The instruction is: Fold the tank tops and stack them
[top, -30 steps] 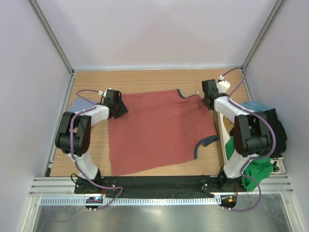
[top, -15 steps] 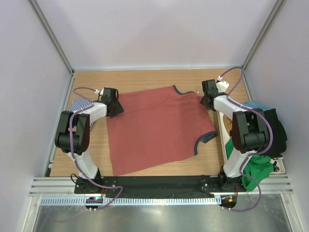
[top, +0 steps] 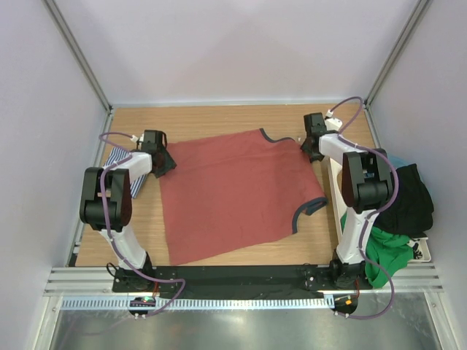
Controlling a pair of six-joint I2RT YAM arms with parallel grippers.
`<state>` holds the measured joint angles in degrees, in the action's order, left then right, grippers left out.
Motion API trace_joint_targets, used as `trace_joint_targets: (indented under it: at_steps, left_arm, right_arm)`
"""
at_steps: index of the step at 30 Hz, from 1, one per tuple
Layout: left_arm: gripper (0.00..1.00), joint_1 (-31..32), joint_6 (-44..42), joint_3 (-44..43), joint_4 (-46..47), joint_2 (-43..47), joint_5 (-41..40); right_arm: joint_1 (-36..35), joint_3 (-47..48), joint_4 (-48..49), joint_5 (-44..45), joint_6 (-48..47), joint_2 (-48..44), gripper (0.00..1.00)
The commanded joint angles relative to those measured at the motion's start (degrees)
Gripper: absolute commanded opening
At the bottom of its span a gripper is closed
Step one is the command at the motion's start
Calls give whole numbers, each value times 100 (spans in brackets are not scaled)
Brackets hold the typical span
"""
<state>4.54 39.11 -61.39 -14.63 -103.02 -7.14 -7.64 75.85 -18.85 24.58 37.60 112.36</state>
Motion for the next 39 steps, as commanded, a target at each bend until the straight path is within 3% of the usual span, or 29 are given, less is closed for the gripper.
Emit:
trace_joint_targets:
  at_steps: [1,2,5,7,10,15,16,18,19,21,29,39]
  left_arm:
    - [45,-58,-141,-102,-171,19,-33]
    - [45,-67,-141,-93,-171,28,-33]
    - [45,-58,-106,-40,-154,115,37]
    - [45,-49,-79,12,-93,194,116]
    - [45,-49,-88,39,-83,221,107]
    - [45,-58,-106,-40,-154,133,107]
    - [45,-49,-97,-49,-154,125,116]
    - [45,-49,-97,-40,-163,142,125]
    - [46,-32,-97,-40,-171,160,133]
    - [47,47,-114,-66,-224,265,116]
    - [57,407,-88,109,-523,1064,-60]
    - [61,636,914,1610,-1172,3190,-306]
  right_arm:
    - [52,534,-144,-111,45,286,49]
    - [61,588,-180,-85,71,348,36]
    - [201,746,-250,117,133,498,14]
    - [289,1017,-452,529,159,612,7]
    - [456,1431,-838,1101,247,761,4]
    - [694,1660,-919,1058,151,683,5]
    - [694,1765,-945,1032,72,639,5]
    - [694,1845,-1033,962,37,560,16]
    - [694,1837,-1033,848,-16,533,46]
    - [694,1767,-1042,864,19,393,67]
    - [483,1073,-849,417,-87,-626,65]
    - [-140,-991,-409,-208,-218,-2568,62]
